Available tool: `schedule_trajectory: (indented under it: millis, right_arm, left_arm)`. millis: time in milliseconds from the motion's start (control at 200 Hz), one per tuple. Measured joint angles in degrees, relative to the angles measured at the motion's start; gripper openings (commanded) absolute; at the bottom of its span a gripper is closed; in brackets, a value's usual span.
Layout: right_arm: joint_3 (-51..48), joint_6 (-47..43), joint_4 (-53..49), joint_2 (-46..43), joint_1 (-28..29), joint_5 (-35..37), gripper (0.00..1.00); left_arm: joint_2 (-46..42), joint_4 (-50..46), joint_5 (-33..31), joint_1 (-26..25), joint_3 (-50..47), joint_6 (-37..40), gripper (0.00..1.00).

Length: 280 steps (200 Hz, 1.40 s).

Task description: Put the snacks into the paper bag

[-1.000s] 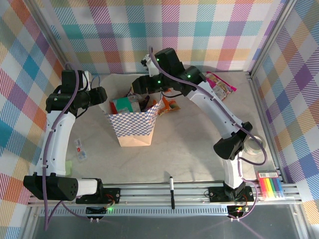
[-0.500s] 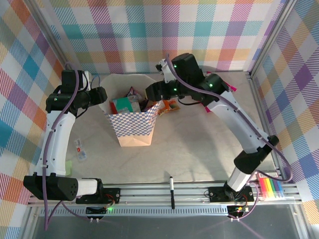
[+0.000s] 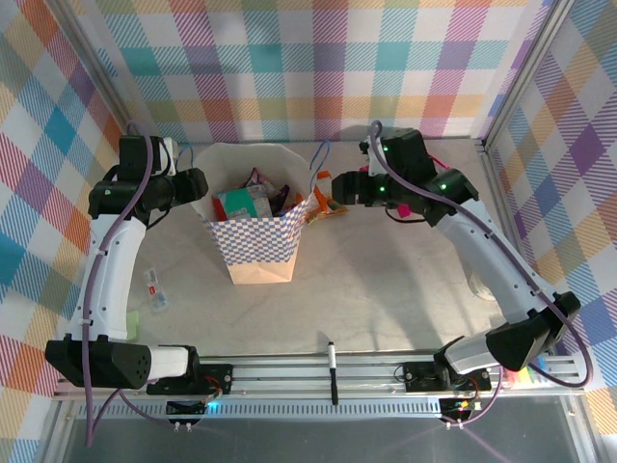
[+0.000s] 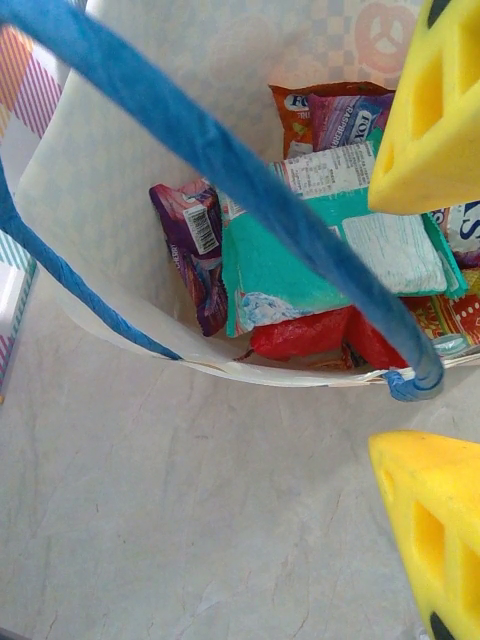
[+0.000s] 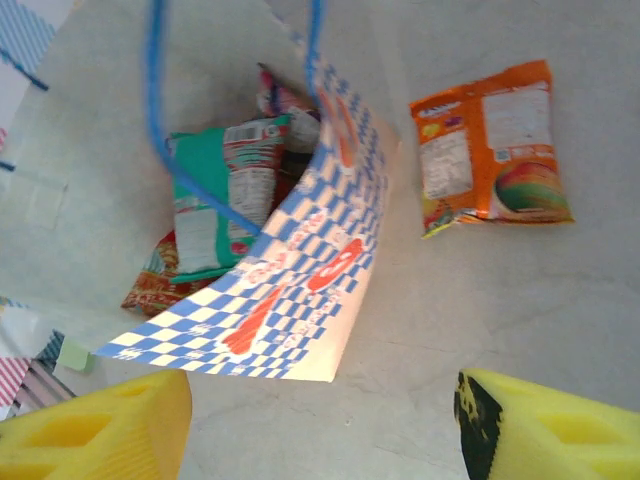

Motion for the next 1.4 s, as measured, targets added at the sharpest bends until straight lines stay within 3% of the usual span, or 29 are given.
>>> schedule_trajectory:
  millis: [440,1400]
  right_arm:
    - [-9.01,4.33,3.89,2.51,-9.7,-6.32,0.77]
    - [-18.49,8.13,12.09,12.44,-17.11,-12.41,0.83]
  left_arm:
    - [1.84,1.2,0.72,0.0,0.0,-0.28,0.59]
    - [4.02,1.22,2.16,0.0,0.0,-0.68,0.59]
